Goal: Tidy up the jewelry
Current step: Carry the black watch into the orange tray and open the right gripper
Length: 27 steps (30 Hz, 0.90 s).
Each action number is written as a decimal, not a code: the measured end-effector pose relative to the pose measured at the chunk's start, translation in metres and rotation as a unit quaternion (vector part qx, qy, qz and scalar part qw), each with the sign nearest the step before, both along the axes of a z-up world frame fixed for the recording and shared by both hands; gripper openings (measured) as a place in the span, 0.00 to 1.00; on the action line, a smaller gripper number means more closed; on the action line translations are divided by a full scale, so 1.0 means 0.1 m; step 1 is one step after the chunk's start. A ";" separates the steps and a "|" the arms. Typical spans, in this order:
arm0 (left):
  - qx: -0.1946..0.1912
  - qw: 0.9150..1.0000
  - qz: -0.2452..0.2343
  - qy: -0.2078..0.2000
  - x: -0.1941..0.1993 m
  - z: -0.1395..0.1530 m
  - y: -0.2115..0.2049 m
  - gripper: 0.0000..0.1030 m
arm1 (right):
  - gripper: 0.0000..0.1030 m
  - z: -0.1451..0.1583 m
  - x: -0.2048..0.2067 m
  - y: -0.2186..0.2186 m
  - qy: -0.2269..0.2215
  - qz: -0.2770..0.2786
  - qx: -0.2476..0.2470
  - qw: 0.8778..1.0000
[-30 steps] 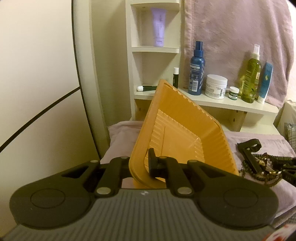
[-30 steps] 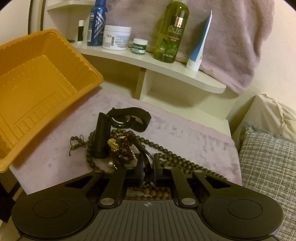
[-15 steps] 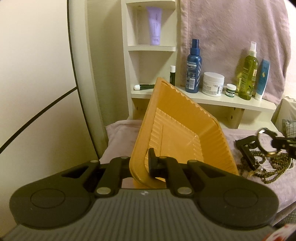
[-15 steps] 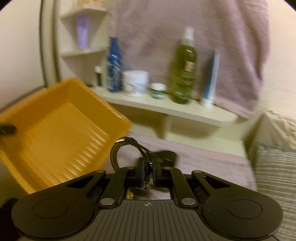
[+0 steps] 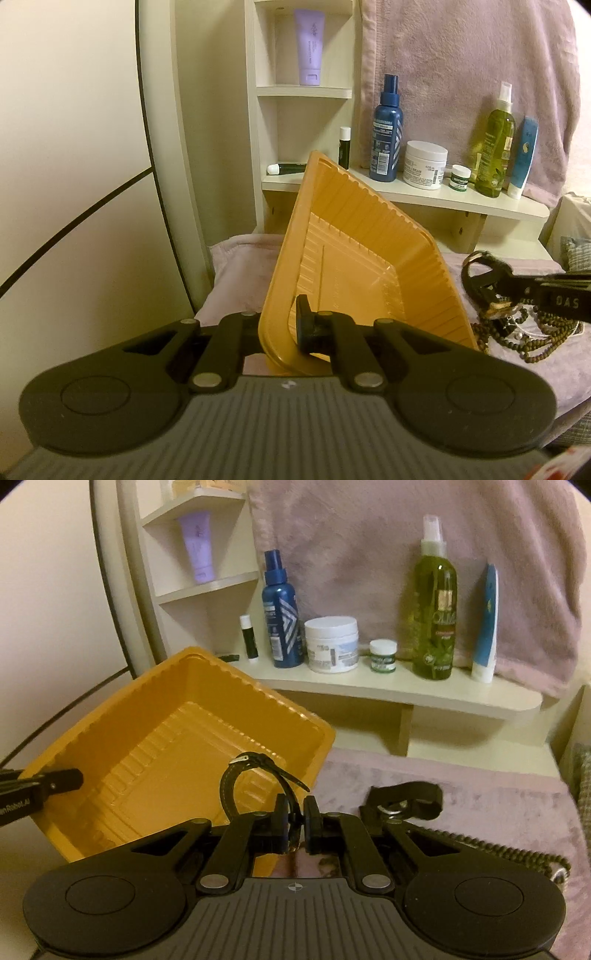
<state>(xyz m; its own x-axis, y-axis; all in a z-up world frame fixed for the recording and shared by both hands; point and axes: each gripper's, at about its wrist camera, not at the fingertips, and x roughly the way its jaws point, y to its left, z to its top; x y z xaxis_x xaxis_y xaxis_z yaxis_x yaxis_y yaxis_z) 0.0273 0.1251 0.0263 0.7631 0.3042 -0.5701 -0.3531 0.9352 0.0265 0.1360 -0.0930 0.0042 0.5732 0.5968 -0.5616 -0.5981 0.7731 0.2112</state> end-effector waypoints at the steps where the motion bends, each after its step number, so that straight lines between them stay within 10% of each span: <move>1: 0.000 1.000 0.000 0.000 0.00 0.00 0.00 0.08 | 0.08 -0.01 -0.01 0.02 0.006 0.004 0.001 1.000; 9: -0.008 1.000 0.001 0.001 0.00 -0.01 0.03 0.08 | 0.08 -0.24 -0.12 0.31 0.059 0.048 0.017 0.997; 14: -0.008 1.000 0.000 0.000 -0.01 -0.01 0.02 0.07 | 0.41 -0.27 -0.15 0.23 0.055 0.051 0.037 0.997; 21: -0.012 1.000 0.001 -0.001 -0.02 -0.01 0.08 0.07 | 0.41 -0.18 -0.20 -0.26 -0.008 -0.038 0.020 0.999; 27: -0.009 1.000 0.007 -0.001 -0.02 -0.01 0.09 0.07 | 0.31 -0.46 -0.23 -0.21 -0.017 -0.007 -0.046 0.999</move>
